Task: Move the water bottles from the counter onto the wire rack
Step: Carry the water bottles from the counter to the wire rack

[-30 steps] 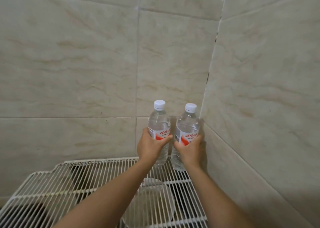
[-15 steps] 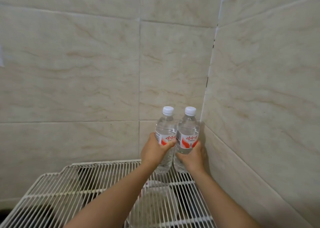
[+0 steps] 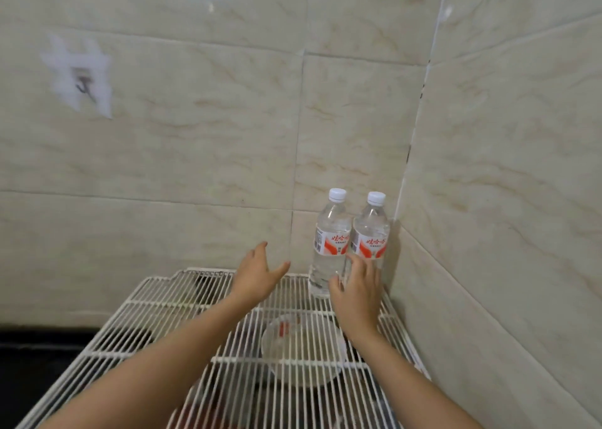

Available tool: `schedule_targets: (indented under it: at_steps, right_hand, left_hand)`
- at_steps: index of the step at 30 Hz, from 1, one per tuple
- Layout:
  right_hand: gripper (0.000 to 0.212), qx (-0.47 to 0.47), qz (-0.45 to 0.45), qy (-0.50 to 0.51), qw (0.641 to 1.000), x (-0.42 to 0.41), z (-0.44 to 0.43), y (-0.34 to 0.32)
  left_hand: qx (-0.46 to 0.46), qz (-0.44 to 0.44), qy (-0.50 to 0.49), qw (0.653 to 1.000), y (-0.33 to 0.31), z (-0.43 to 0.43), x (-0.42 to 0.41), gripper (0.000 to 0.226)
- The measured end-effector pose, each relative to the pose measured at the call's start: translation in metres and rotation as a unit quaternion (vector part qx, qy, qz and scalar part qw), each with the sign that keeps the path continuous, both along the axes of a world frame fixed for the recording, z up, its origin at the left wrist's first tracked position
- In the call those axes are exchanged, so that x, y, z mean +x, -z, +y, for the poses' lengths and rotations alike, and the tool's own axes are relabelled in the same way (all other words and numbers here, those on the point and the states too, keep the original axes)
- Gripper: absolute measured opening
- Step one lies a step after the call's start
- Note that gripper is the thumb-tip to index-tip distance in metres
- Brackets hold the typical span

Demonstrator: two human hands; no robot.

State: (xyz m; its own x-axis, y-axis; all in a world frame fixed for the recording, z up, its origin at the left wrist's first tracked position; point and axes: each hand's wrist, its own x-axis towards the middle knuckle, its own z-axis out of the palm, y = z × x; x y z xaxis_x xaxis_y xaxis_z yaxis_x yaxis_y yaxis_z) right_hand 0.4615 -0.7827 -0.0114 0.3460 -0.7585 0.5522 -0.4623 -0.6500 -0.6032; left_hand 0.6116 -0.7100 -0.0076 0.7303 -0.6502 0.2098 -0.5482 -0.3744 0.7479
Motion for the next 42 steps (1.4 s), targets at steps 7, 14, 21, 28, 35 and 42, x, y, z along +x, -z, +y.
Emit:
schedule_targets:
  at_steps: [7, 14, 21, 28, 35, 42]
  right_hand:
    - [0.028, -0.078, 0.117, -0.196, 0.97, 0.089, 0.119, 0.012]
    - [0.038, -0.08, 0.148, -0.445, 0.879, 0.139, 0.327, 0.001]
    - [0.037, -0.172, 0.157, -0.568, 0.789, 0.115, 0.506, -0.021]
    - [0.042, -0.186, 0.195, -0.614, 0.742, 0.07, 0.658, -0.019]
    - [0.041, -0.129, 0.209, -0.647, 0.722, 0.043, 0.76, -0.003]
    - [0.041, -0.127, 0.233, -0.649, 0.713, 0.08, 0.81, 0.009]
  left_hand:
    - [0.045, -0.056, -0.184, 0.98, 0.006, 0.183, 0.037, 0.066]
    - [0.049, -0.049, -0.459, 0.886, -0.002, 0.441, 0.014, 0.061]
    - [0.014, -0.031, -0.6, 0.799, -0.006, 0.635, -0.068, 0.061]
    - [0.046, -0.045, -0.665, 0.744, -0.011, 0.794, -0.164, 0.059]
    - [0.037, -0.041, -0.704, 0.708, -0.004, 0.903, -0.227, 0.057]
    - [0.029, -0.032, -0.728, 0.684, 0.018, 0.971, -0.235, 0.056]
